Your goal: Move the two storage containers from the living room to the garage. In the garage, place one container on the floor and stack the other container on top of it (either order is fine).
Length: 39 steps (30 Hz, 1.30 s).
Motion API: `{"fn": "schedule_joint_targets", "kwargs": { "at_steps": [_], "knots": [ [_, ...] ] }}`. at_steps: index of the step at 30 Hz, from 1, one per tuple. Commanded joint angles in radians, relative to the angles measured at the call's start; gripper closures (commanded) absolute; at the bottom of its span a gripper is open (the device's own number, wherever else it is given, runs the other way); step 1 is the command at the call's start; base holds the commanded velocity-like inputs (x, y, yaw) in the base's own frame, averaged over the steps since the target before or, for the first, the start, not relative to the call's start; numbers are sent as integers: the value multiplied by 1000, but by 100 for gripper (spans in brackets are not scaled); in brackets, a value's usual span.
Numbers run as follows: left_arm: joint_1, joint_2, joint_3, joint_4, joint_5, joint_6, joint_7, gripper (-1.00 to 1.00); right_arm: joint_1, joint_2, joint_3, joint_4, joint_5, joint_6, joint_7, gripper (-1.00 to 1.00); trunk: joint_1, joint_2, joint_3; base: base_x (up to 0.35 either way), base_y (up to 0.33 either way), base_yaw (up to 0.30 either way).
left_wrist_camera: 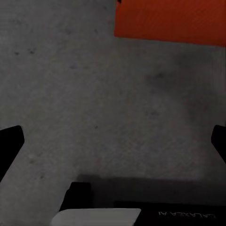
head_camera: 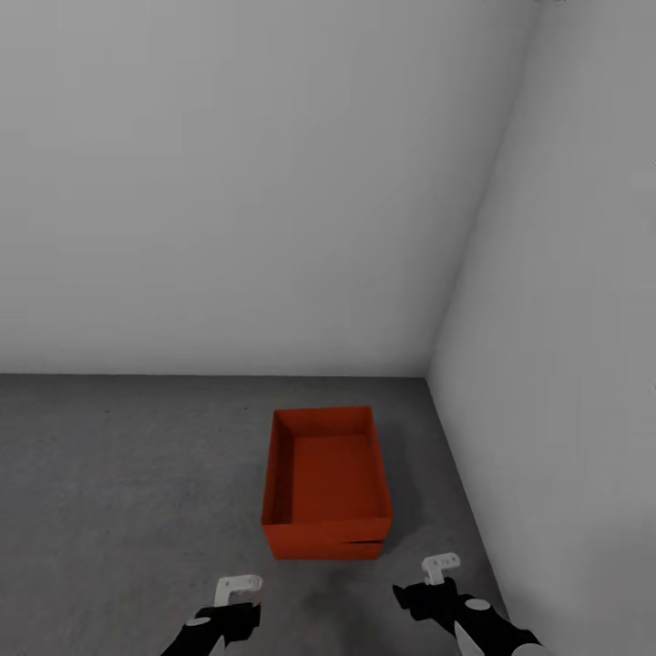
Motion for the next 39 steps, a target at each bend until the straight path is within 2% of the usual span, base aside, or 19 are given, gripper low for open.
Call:
{"fn": "schedule_joint_targets", "kwargs": {
  "at_steps": [1,6,8,11,14,16,20,22,24,25,26,34,39],
  "knots": [
    [0,3,7,10,-4,1,0,-100,-1,0,-4,1,11,-4,-1,-100,-4,7,2,-7,0,0],
    [0,46,7,175,-4,-134,1,-100,1,-4,-4,9,8,-4,-8,-100,-23,42,18,-2,0,0],
    [0,63,7,258,-3,-196,2,-100,5,-14,-4,40,7,-4,-10,-100,-31,56,24,0,0,0],
    [2,81,8,339,-3,-265,1,-100,6,-27,-4,93,8,-13,-11,-100,-42,77,34,0,0,0],
    [16,113,10,421,7,-369,1,-100,9,-52,-3,171,7,-68,-13,-100,-54,98,43,0,0,0],
    [48,132,10,438,37,-408,-1,-100,11,-71,-3,195,6,-89,-17,-100,-61,112,49,0,0,0],
    [96,145,11,446,82,-454,-27,-100,27,-87,-3,208,4,-100,-45,-100,-77,140,62,0,0,0],
    [112,147,11,447,89,-475,-44,-100,39,-88,-3,209,4,-102,-58,-100,-84,154,68,0,0,0],
    [135,154,10,448,95,-515,-85,-100,69,-89,-3,210,4,-106,-76,-100,-92,168,75,0,0,0],
    [159,159,9,449,97,-540,-129,-100,95,-87,-3,211,4,-108,-85,-100,-96,175,78,0,0,0],
    [170,159,9,449,97,-545,-138,-100,104,-87,-3,212,4,-108,-87,-100,-100,182,81,0,0,0],
    [223,153,7,450,97,-599,-157,-100,205,-85,-3,212,3,-111,-90,-100,-130,238,106,0,0,0],
    [247,151,6,449,97,-622,-159,-100,233,-85,-3,212,1,-107,-91,-100,-150,273,122,0,0,0]
  ]
}}
